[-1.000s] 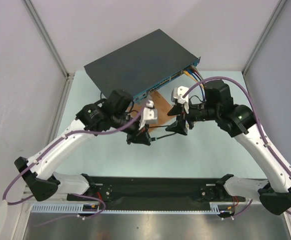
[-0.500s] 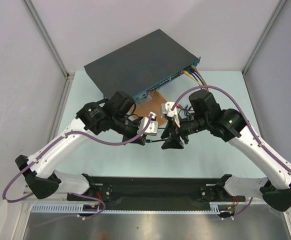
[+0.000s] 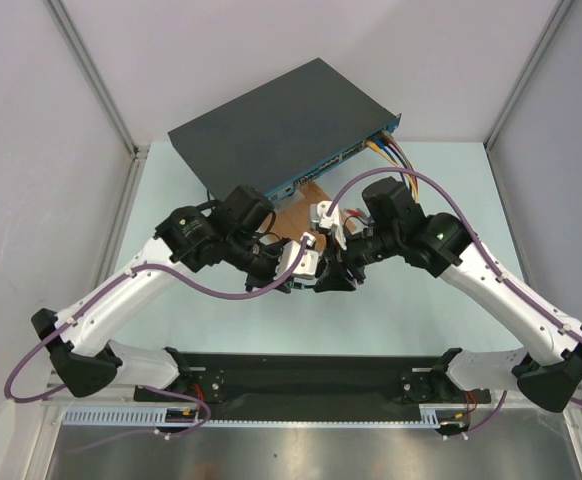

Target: Insert the plug into the switch port

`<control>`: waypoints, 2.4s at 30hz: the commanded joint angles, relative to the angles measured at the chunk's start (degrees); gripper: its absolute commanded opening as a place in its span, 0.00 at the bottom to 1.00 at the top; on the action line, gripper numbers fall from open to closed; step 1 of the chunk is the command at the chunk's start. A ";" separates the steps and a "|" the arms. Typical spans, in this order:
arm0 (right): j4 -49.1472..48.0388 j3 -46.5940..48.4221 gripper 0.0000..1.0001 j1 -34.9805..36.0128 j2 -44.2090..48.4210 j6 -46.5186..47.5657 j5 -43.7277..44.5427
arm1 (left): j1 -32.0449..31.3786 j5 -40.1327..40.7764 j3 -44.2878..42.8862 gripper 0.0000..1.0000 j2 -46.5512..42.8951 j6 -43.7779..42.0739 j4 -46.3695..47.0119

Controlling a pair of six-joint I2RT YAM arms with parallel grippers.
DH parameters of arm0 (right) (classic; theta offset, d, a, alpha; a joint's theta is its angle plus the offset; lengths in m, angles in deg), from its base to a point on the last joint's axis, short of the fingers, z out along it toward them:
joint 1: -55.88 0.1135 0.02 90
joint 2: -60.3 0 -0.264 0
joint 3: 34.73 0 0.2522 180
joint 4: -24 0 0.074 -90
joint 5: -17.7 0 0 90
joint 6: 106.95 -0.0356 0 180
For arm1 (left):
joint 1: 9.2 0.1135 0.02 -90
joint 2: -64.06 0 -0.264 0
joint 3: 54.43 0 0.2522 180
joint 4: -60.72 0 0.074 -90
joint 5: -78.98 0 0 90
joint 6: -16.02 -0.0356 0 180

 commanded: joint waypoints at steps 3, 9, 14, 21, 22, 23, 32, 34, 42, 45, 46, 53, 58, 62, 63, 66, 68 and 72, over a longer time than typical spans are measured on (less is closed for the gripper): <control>-1.76 -1.22 0.40 0.82 0.89 -0.12 -4.17 | -0.54 -0.71 -0.14 0.00 -2.36 -2.27 2.62; -2.90 -1.65 0.33 1.35 0.45 -1.35 -5.49 | -0.54 -0.54 0.21 0.00 -2.71 -2.00 3.32; -4.22 -1.57 0.24 1.35 0.01 -2.49 -4.09 | -0.54 -0.97 0.30 0.00 -3.06 -1.91 3.85; -4.75 -1.31 0.13 1.35 -0.78 -3.28 -3.03 | -0.54 -1.33 0.30 0.00 -3.06 -1.12 4.55; -4.75 -1.30 0.10 1.35 -0.87 -3.20 -2.86 | -0.54 -1.33 0.30 0.00 -3.06 -0.95 4.73; -4.49 -1.30 0.00 1.35 -0.78 -3.02 -2.77 | -0.54 -1.24 0.39 0.00 -3.06 -0.86 4.90; -5.62 -2.53 0.00 -0.66 0.53 -4.33 0.57 | -0.45 6.57 7.49 0.45 -8.58 10.12 17.20; -7.73 -3.15 0.00 -2.16 0.88 -6.52 2.23 | 0.77 8.08 8.91 0.50 -9.82 13.11 20.10; -14.22 -6.66 0.00 -7.00 4.57 -11.80 11.45 | 22.12 -8.17 10.40 0.78 -14.57 38.37 34.74; -18.53 -8.68 0.00 -7.35 6.33 -14.09 16.64 | 28.28 -12.04 13.04 0.79 -17.12 50.84 43.01; -19.42 -9.56 0.00 -7.53 7.38 -14.62 18.31 | 30.64 -12.74 13.74 0.79 -18.08 54.48 45.05; -28.28 -12.28 0.00 -9.73 9.50 -18.40 19.73 | 48.13 -14.08 24.36 0.84 -21.34 84.90 58.78; -33.74 -13.08 0.00 -9.03 8.01 -17.79 23.94 | 60.28 -13.46 31.66 0.93 -22.57 96.70 59.75; -37.52 -12.91 0.00 -6.31 6.16 -15.86 27.72 | 61.69 -12.84 35.53 0.96 -22.75 97.75 59.39; -38.05 -12.82 0.00 -5.60 5.73 -15.24 29.73 | 61.78 -12.93 36.24 0.96 -22.23 98.89 59.92; -39.55 -12.73 0.00 -4.19 4.50 -14.09 30.54 | 61.78 -13.98 39.14 0.97 -20.65 102.48 64.22; -40.25 -12.82 0.00 -4.19 4.05 -14.35 30.37 | 61.78 -15.29 41.07 0.97 -18.45 104.16 68.85; -41.40 -13.34 0.00 -3.93 3.17 -14.44 30.28 | 61.69 -17.05 44.15 0.95 -14.67 110.56 78.62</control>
